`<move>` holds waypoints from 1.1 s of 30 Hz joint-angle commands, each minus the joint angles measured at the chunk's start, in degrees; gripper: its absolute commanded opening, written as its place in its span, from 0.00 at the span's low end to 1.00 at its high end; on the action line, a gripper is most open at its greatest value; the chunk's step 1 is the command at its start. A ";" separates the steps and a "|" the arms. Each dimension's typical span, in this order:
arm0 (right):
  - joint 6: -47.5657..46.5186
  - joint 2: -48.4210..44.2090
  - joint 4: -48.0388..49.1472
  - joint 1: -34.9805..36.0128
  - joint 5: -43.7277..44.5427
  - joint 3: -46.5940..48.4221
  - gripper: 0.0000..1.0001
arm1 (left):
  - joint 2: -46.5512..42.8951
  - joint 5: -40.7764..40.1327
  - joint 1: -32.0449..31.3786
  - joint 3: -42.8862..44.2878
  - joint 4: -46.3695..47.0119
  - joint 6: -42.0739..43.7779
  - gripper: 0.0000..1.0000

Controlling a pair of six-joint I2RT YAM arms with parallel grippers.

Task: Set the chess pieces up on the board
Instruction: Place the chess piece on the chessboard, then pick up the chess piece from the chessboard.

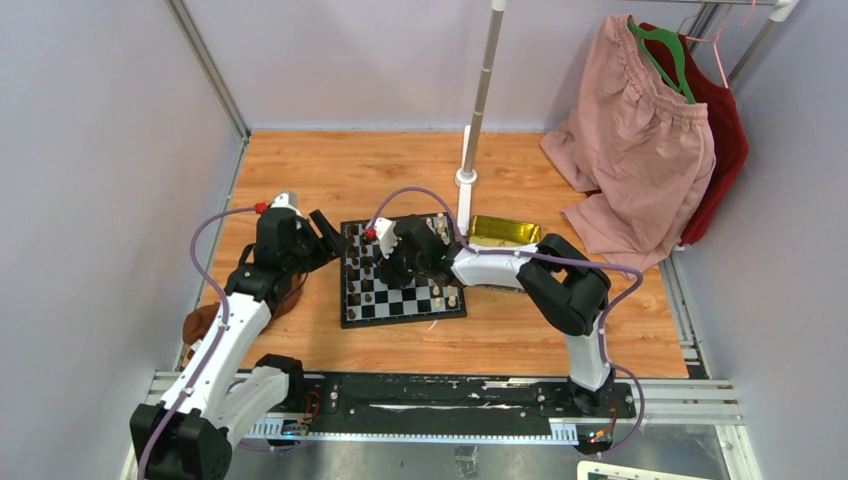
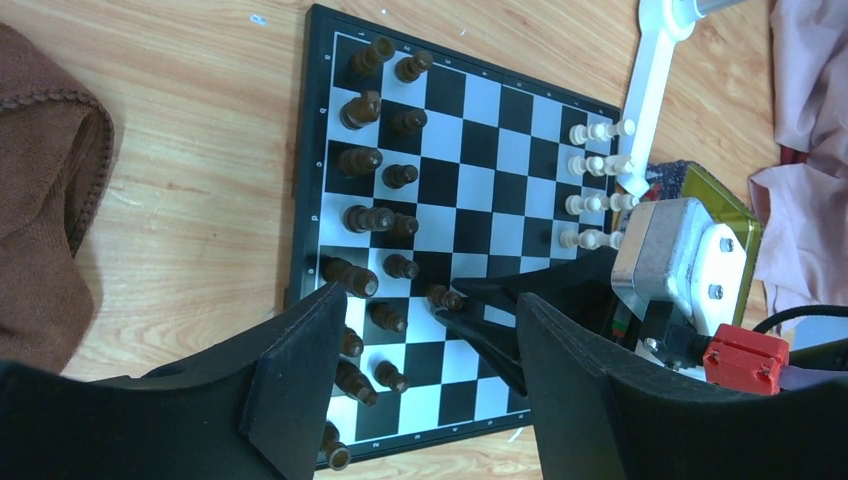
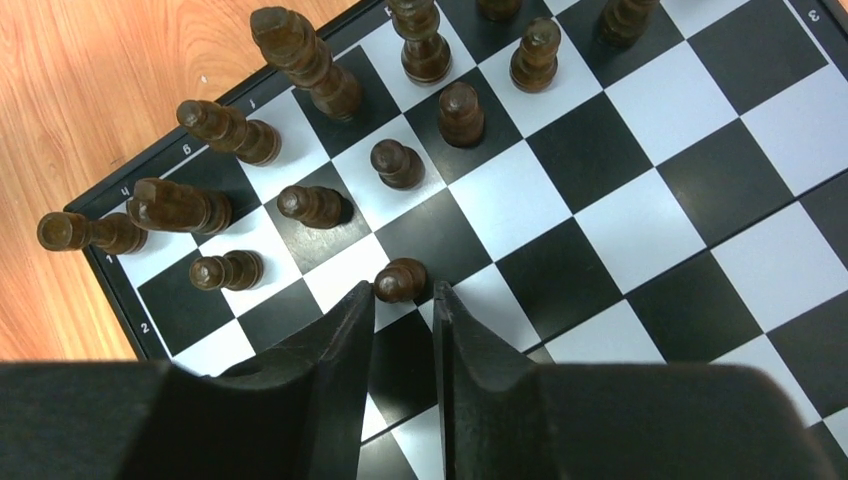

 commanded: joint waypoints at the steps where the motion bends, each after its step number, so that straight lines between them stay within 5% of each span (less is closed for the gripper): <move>1: -0.12 -2.69 -1.68 0.63 1.68 -1.70 0.34 | -0.60 0.13 -0.29 0.54 0.31 1.09 0.69; 12: -1.17 -7.23 -3.50 0.63 3.19 -2.22 0.35 | -0.21 0.42 -0.29 2.11 -0.05 1.33 0.69; 21: -2.63 -18.93 -5.02 0.63 17.25 -5.74 0.34 | 5.20 6.22 -0.71 6.96 -2.54 5.11 0.67; 33: 0.44 -29.01 -5.35 -3.07 35.43 -11.82 0.34 | 17.69 -2.56 -17.77 14.85 -10.00 11.58 0.64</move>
